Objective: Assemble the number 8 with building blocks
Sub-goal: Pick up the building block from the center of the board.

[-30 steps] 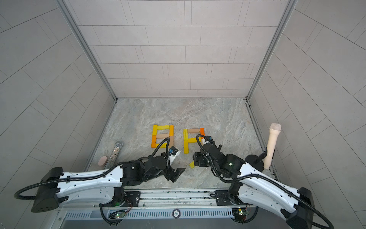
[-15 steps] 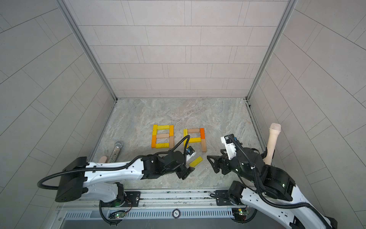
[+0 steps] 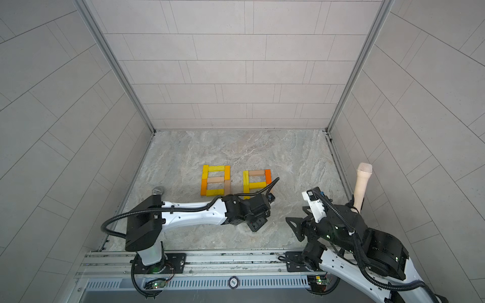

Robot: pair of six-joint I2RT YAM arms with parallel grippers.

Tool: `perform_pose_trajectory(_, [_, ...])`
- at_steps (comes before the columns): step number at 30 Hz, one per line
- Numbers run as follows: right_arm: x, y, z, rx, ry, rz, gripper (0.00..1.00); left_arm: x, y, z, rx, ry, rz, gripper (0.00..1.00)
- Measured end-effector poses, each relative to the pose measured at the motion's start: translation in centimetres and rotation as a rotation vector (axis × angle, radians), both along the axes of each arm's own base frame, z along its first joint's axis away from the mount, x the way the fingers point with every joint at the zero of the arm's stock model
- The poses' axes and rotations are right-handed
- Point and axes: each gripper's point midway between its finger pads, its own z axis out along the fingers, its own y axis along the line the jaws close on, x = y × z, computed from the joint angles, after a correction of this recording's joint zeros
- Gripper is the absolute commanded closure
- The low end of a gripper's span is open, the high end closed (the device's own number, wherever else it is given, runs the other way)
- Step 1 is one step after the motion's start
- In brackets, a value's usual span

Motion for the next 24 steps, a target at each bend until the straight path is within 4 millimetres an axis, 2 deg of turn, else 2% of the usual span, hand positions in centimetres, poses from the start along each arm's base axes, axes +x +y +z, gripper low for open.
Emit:
perform_pose_trajectory(9, [0.4, 0.0, -2.3, -0.029, 0.028, -0.023, 0.14, 1.1, 0.5, -3.3, 0.072, 0.073, 0.000, 0.41])
perform_pose_trajectory(13, [0.6, 0.1, -2.8, -0.032, 0.033, -0.033, 0.14, 1.3, 0.6, -3.6, 0.085, 0.080, -0.004, 0.41])
perform_pose_trajectory(18, [0.9, 0.4, -3.3, -0.029, 0.039, -0.039, 0.14, 1.7, -0.2, -3.8, 0.079, 0.074, -0.013, 0.42])
perform_pose_trajectory(24, [1.3, 0.4, -3.2, -0.023, 0.030, -0.056, 0.14, 2.0, -0.8, -4.9, 0.097, 0.076, -0.022, 0.45])
